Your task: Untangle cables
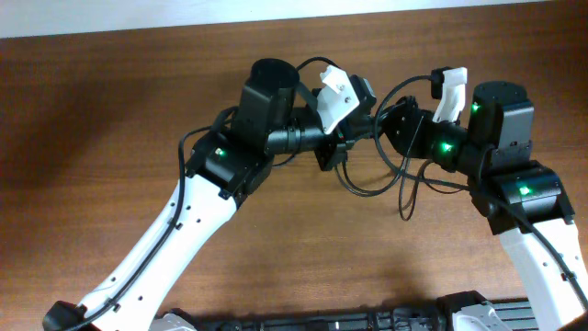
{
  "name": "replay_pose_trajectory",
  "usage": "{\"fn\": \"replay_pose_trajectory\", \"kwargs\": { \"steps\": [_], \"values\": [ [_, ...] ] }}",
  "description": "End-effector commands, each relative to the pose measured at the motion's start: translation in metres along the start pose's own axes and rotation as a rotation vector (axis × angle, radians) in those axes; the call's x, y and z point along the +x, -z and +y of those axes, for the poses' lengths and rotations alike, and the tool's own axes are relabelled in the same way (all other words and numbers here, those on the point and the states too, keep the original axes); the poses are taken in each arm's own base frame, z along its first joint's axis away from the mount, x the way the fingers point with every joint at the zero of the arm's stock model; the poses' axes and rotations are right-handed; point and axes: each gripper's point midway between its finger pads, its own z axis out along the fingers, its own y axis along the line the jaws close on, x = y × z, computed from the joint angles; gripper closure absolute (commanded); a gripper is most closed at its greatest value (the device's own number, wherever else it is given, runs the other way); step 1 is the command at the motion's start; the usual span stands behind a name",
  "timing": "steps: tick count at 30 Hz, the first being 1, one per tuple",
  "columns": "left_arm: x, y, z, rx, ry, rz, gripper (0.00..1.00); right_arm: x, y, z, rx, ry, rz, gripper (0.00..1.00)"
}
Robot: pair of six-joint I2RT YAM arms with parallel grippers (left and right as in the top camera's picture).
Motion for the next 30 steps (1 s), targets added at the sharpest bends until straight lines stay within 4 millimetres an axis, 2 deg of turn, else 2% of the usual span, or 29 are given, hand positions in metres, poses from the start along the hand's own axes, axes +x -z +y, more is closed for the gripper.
{"fn": "replay_pose_trajectory", "kwargs": {
  "steps": [1, 3, 6, 7, 9, 13, 15, 16, 19, 23, 25, 27, 30],
  "values": [
    [-0.027, 0.012, -0.036, 0.101, -0.065, -0.068, 1.00, -0.003, -0.001, -0.006, 0.029, -0.001, -0.013, 0.96],
    [-0.026, 0.012, -0.031, 0.074, -0.062, -0.062, 1.00, -0.002, -0.001, -0.005, 0.023, -0.001, -0.009, 0.96],
    [-0.012, 0.011, -0.007, -0.065, -0.025, -0.003, 0.99, -0.002, -0.001, -0.004, 0.016, -0.015, -0.007, 0.96],
    [-0.009, 0.012, 0.001, -0.114, -0.020, 0.012, 0.94, -0.002, -0.001, -0.003, 0.011, -0.039, -0.008, 0.96],
    [-0.008, 0.012, 0.003, -0.126, -0.019, 0.015, 0.77, -0.003, -0.001, 0.002, -0.013, -0.043, -0.004, 0.96],
    [-0.008, 0.012, 0.003, -0.126, -0.019, 0.015, 0.61, -0.003, 0.000, 0.021, -0.115, -0.018, 0.012, 0.96],
    [-0.008, 0.012, 0.003, -0.126, -0.018, 0.016, 0.58, -0.002, 0.000, 0.023, -0.125, -0.016, 0.015, 0.96],
    [-0.008, 0.012, 0.003, -0.126, -0.018, 0.016, 0.53, -0.002, 0.000, 0.023, -0.126, -0.016, 0.015, 0.96],
    [-0.007, 0.012, 0.005, -0.135, -0.015, 0.021, 0.50, -0.002, 0.001, 0.025, -0.135, -0.015, 0.020, 0.96],
    [0.010, 0.020, 0.034, -0.314, 0.019, 0.094, 0.50, -0.001, 0.001, 0.028, -0.153, -0.011, 0.025, 0.96],
    [0.014, 0.025, 0.049, -0.409, 0.096, 0.097, 0.49, -0.001, 0.001, 0.028, -0.154, -0.011, 0.025, 0.96],
    [0.014, 0.025, 0.049, -0.410, 0.102, 0.095, 0.43, 0.000, 0.002, 0.031, -0.172, -0.007, 0.031, 0.96],
    [0.012, 0.025, 0.049, -0.406, 0.099, 0.087, 0.40, -0.002, 0.004, 0.044, -0.238, 0.016, 0.036, 0.96]
  ]
}}
